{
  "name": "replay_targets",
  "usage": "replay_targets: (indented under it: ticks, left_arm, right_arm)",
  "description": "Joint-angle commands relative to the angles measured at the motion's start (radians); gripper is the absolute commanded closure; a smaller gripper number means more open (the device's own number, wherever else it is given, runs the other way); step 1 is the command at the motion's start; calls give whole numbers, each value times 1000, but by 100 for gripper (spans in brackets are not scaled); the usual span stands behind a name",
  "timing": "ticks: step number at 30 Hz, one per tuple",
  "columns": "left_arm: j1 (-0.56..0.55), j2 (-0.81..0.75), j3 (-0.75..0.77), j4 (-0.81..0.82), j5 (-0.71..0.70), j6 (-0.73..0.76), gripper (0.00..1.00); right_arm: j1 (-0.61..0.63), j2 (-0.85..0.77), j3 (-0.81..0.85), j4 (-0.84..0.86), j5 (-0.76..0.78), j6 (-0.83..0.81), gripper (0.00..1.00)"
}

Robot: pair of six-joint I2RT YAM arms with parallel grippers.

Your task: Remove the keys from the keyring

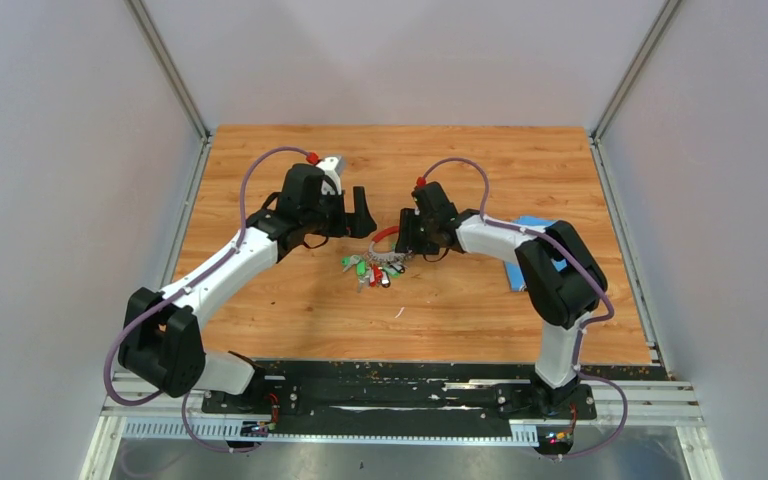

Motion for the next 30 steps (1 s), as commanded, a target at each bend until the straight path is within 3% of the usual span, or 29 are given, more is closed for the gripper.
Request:
replay_targets:
  ticks: [1, 6, 8, 10, 20, 30]
  left_arm:
    - [11, -9, -10, -3, -9, -3, 0]
    - [42, 6, -22, 14, -12, -45, 0]
    - [63, 16, -23, 22, 6, -61, 0]
    - [82, 26, -21, 22, 21, -71, 0]
    - [98, 44, -73, 90, 161, -92, 0]
    - [98, 48, -126, 200, 349, -56, 0]
  right_arm:
    - [47, 56, 51, -2, 46, -20, 48]
    - [56, 90, 75, -15, 75, -49, 69]
    - [56, 82, 77, -11, 75, -69, 90]
    - [56, 61, 72, 4, 63, -100, 99]
    - [56, -220, -137, 273, -115, -287, 99]
    - [56, -411, -265, 388, -305, -375, 99]
